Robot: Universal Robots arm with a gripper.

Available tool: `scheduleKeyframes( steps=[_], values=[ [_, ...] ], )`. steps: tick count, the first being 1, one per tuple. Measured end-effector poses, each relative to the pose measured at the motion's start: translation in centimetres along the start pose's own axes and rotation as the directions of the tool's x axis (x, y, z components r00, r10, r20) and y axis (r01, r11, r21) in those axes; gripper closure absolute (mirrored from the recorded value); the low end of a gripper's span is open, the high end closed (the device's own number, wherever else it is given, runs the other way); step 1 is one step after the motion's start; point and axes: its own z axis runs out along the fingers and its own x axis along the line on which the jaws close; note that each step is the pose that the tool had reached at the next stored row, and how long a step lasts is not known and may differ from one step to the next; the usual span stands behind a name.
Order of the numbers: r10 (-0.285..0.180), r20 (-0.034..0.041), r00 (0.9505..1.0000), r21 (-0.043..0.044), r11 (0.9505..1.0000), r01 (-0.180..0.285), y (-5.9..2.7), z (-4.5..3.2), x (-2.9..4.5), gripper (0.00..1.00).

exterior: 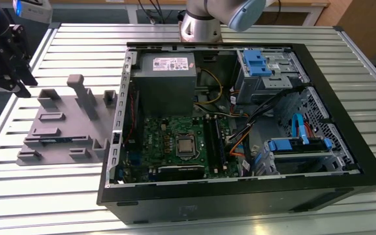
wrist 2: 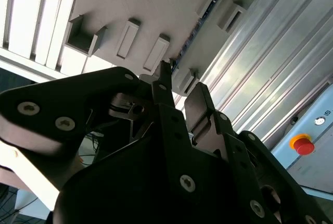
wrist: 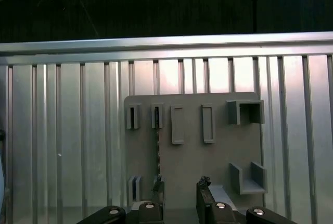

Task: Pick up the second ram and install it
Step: 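Pick up the second ram and move it above second insertion slot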

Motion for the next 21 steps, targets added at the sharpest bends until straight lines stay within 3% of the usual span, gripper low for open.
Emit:
scheduleKeyframes(
  steps=[21],
  values=[
    [0.0, 0.0009, 1.0, -0.0001, 1.0, 0.0, -0.02, 0.93, 0.0, 0.62]
  ],
)
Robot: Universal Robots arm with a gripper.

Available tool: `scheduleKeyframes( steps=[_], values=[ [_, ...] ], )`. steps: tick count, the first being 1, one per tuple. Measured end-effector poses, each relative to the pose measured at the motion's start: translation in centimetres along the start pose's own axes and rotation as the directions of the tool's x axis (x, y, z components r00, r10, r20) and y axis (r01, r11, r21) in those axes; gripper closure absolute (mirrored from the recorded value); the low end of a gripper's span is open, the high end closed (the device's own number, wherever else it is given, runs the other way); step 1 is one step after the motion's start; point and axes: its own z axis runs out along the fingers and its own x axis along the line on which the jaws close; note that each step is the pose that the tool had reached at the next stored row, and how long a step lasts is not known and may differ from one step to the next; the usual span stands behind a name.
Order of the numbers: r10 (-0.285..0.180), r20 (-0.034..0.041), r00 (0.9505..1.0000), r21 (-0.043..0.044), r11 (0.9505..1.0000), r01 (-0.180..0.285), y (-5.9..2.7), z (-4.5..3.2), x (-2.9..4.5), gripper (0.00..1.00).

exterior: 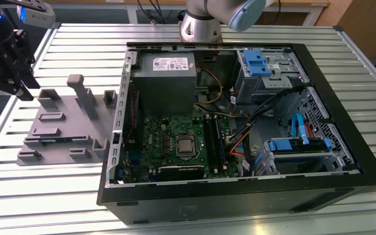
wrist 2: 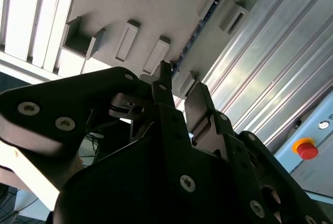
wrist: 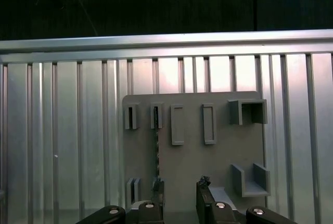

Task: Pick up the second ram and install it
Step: 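Pick up the second ram and move it above second insertion slot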

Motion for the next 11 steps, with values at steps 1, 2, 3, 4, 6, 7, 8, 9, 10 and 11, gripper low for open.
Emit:
scheduleKeyframes(
  steps=[1, 2, 3, 4, 6, 7, 8, 9, 10, 11],
  values=[
    [0.0, 0.0001, 1.0, 0.0, 1.0, 0.0, 0.0, 0.01, 0.0, 0.62],
    [0.0, 0.0001, 1.0, 0.0001, 1.0, 0.0, 0.0, 0.03, 0.0, 0.62],
    [0.0, 0.0001, 1.0, 0.0001, 1.0, 0.0, 0.0, 0.05, 0.0, 0.62],
    [0.0, 0.0001, 1.0, 0.0001, 1.0, 0.0, 0.0, 0.08, 0.0, 0.62],
    [0.0, 0.0001, 1.0, 0.0002, 1.0, 0.0, -0.01, 0.15, 0.01, 0.62],
    [0.0, 0.0001, 1.0, 0.0001, 1.0, 0.0, 0.0, 0.2, 0.01, 0.62],
    [0.0, 0.0001, 1.0, 0.0001, 1.0, 0.0, 0.0, 0.28, 0.02, 0.62],
    [0.0, 0.0, 1.0, 0.0001, 1.0, 0.0, -0.01, 0.34, 0.02, 0.62],
    [0.0, -0.0001, 1.0, 0.0, 1.0, 0.0, -0.01, 0.39, 0.02, 0.62],
    [0.0, -0.0001, 1.0, 0.0, 1.0, 0.0, -0.01, 0.43, 0.02, 0.62]
  ],
)
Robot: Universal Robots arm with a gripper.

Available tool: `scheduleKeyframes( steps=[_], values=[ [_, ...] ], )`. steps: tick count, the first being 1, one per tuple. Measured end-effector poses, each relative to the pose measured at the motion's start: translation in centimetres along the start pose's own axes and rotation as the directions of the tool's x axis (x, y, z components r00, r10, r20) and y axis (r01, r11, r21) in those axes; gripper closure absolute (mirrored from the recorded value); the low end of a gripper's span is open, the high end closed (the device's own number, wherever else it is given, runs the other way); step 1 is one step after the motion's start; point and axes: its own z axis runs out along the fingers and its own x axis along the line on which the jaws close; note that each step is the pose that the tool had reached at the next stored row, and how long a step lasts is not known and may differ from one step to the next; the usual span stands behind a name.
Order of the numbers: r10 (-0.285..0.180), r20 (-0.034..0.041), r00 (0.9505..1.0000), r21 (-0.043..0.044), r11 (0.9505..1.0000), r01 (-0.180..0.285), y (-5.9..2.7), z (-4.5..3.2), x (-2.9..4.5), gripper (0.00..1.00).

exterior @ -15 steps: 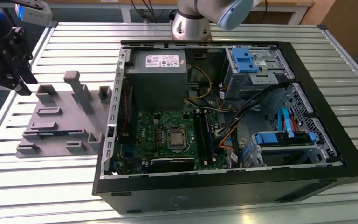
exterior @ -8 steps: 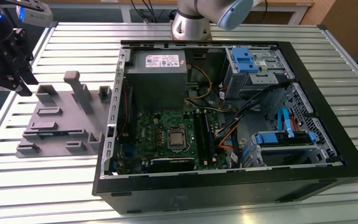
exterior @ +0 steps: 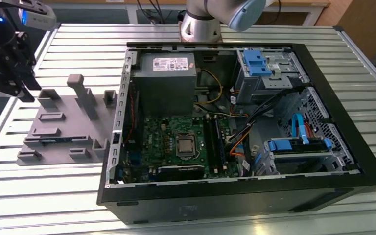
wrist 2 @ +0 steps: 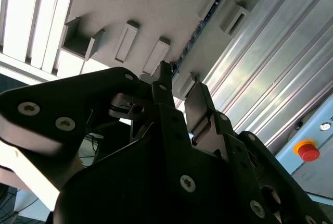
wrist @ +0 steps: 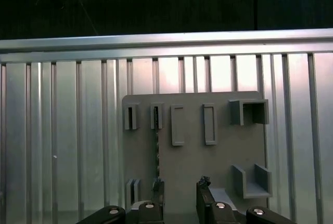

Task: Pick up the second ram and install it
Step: 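Pick up the second ram and move it above second insertion slot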

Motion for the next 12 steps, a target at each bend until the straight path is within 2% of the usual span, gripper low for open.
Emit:
scheduleKeyframes(
  steps=[12],
  values=[
    [0.0, 0.0, 1.0, 0.0001, 1.0, 0.0, -0.01, 0.57, 0.0, 0.62]
  ],
)
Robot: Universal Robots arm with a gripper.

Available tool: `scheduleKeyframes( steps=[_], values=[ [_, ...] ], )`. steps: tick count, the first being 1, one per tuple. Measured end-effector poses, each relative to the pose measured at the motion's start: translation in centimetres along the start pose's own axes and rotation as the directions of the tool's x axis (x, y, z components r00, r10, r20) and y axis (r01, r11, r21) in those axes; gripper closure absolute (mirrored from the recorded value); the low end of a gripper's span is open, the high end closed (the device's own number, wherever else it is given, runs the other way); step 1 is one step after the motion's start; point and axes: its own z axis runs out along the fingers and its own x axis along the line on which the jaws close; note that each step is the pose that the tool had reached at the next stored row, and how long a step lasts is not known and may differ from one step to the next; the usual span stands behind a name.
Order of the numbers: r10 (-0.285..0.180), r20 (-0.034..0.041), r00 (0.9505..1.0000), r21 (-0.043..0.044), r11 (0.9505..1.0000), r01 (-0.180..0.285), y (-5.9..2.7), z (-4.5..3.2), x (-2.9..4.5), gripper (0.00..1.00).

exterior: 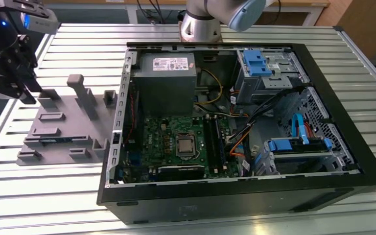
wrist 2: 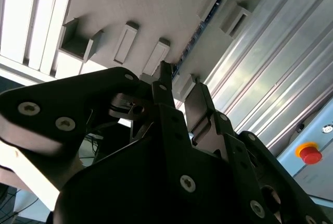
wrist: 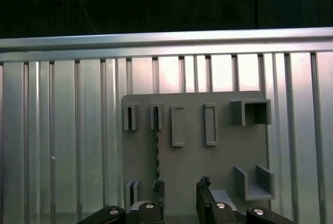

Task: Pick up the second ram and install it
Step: 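Pick up the second ram and move it above second insertion slot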

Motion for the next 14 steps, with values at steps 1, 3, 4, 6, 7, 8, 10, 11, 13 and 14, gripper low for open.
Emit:
scheduleKeyframes(
  steps=[1, 3, 4, 6, 7, 8, 10, 11, 13, 14],
  values=[
    [0.0, 0.0001, 1.0, -0.0001, 1.0, 0.0, 0.0, 0.05, 0.0, 0.62],
    [0.0, 0.0002, 1.0, 0.0, 1.0, 0.0, 0.0, 0.16, 0.0, 0.62],
    [0.0, 0.0001, 1.0, 0.0, 1.0, 0.0, 0.0, 0.2, 0.0, 0.62],
    [0.0, 0.0001, 1.0, 0.0, 1.0, 0.0, -0.01, 0.31, 0.0, 0.62],
    [0.0, 0.0001, 1.0, 0.0, 1.0, 0.0, -0.01, 0.36, 0.0, 0.62],
    [0.0, 0.0001, 1.0, -0.0001, 1.0, 0.0, -0.01, 0.4, 0.0, 0.62],
    [0.0, 0.0, 1.0, -0.0002, 1.0, 0.0, -0.01, 0.43, 0.0, 0.62],
    [0.0, 0.0001, 1.0, -0.0001, 1.0, 0.0, -0.01, 0.46, 0.0, 0.62],
    [0.0, 0.0001, 1.0, 0.0, 1.0, 0.0, -0.01, 0.49, 0.0, 0.62],
    [0.0, 0.0001, 1.0, 0.0, 1.0, 0.0, -0.01, 0.49, 0.0, 0.62]
  ],
)
